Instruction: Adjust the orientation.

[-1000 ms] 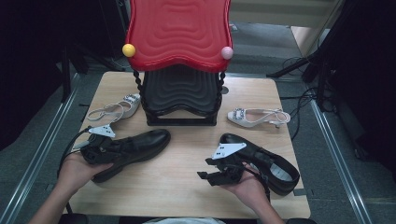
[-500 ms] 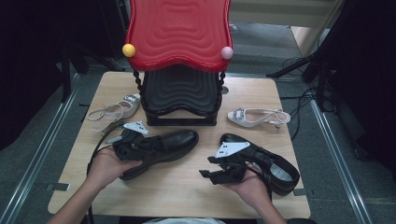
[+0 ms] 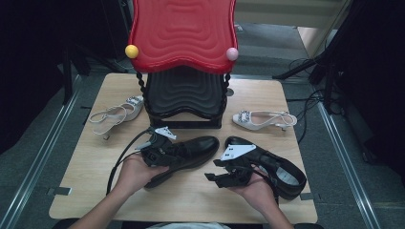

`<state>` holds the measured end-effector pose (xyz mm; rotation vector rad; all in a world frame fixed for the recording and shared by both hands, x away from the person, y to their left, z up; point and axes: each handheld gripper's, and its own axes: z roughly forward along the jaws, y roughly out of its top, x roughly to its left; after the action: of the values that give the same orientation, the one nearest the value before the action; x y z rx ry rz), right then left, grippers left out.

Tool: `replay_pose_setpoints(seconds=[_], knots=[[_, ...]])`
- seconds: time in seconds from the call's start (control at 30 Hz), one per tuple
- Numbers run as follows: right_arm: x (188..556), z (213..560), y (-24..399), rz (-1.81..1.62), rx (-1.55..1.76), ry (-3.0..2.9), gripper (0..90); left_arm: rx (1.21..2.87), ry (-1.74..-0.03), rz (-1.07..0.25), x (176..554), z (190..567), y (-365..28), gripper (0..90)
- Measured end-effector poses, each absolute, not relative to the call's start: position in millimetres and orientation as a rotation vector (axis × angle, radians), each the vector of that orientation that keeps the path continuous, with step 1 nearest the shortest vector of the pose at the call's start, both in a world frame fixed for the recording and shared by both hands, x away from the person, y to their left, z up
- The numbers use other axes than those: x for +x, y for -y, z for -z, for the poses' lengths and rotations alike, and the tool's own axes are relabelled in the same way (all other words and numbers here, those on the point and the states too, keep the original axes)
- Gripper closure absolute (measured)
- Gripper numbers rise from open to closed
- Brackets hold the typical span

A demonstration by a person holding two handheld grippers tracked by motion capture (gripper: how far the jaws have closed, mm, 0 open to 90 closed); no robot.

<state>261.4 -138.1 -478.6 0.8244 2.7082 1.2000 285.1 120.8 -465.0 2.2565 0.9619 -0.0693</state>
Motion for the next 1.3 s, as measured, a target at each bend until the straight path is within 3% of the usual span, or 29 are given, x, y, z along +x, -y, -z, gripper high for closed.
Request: replay_pose_setpoints(seconds=[0.17, 0.43, 0.8, 0.93, 1.03, 1.13, 1.2, 1.3], knots=[[263.4, 481.6, 137.8, -1.191, 0.831, -2.709, 43.6, 2.246, -0.944, 0.074, 281.1, 470.7, -117.9, 77.6], [263.6, 481.7, 136.7, -1.195, 0.839, -2.699, 43.9, 2.238, -0.897, 0.108, 277.8, 466.9, -130.0, 58.7], [262.6, 478.2, 136.8, -1.216, 0.837, -2.676, 45.3, 2.220, -0.845, 0.088, 268.3, 432.4, -172.6, 54.3], [261.8, 478.2, 134.5, -1.216, 0.838, -2.679, 46.5, 2.206, -0.848, 0.053, 269.8, 420.8, -190.3, 61.8], [262.6, 479.1, 131.3, -1.230, 0.855, -2.662, 49.2, 2.223, -0.858, 0.001, 275.2, 419.0, -203.8, 73.0], [262.5, 480.1, 128.5, -1.241, 0.868, -2.653, 52.3, 2.206, -0.876, 0.037, 285.9, 428.2, -217.3, 78.6], [261.5, 481.7, 122.5, -1.254, 0.880, -2.652, 60.0, 2.208, -0.893, 0.049, 296.5, 440.6, -224.3, 86.5], [261.1, 484.6, 114.4, -1.252, 0.901, -2.666, 68.4, 2.199, -0.905, 0.042, 305.3, 455.8, -225.4, 88.0]])
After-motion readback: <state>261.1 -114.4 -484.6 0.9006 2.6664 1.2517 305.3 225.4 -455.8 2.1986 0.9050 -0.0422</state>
